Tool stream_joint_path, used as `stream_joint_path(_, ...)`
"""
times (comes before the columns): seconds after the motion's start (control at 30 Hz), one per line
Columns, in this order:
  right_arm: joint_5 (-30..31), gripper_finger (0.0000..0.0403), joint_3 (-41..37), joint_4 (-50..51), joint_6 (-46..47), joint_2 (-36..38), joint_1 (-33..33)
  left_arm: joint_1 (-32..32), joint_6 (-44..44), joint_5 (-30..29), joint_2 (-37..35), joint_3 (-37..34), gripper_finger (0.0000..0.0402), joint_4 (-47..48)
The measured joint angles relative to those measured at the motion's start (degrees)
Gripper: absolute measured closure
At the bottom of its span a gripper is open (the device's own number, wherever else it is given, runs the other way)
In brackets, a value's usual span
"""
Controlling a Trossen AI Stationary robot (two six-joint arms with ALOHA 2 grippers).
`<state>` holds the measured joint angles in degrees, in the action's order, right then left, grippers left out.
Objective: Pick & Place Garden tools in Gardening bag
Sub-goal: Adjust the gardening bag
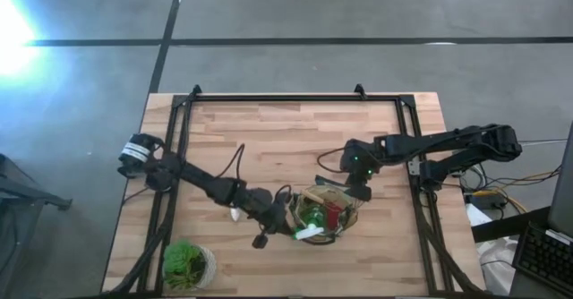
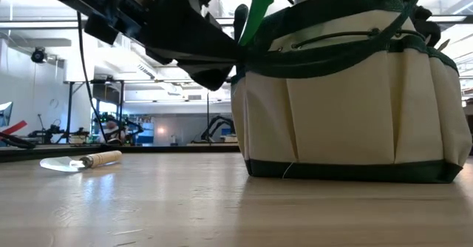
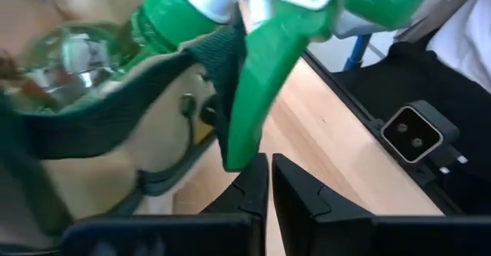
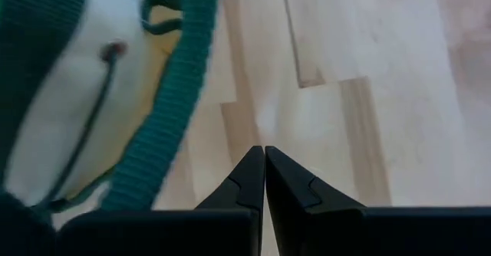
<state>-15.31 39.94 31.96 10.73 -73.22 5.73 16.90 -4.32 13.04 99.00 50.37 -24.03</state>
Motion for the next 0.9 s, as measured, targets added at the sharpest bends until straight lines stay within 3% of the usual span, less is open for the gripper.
stream_joint_path(0.9,-0.2,0.0394,0.0,-7.4,11.6,0.0,-10.4,-8.9,1.8,0.1,0.0,-0.5,0.0378,2.2)
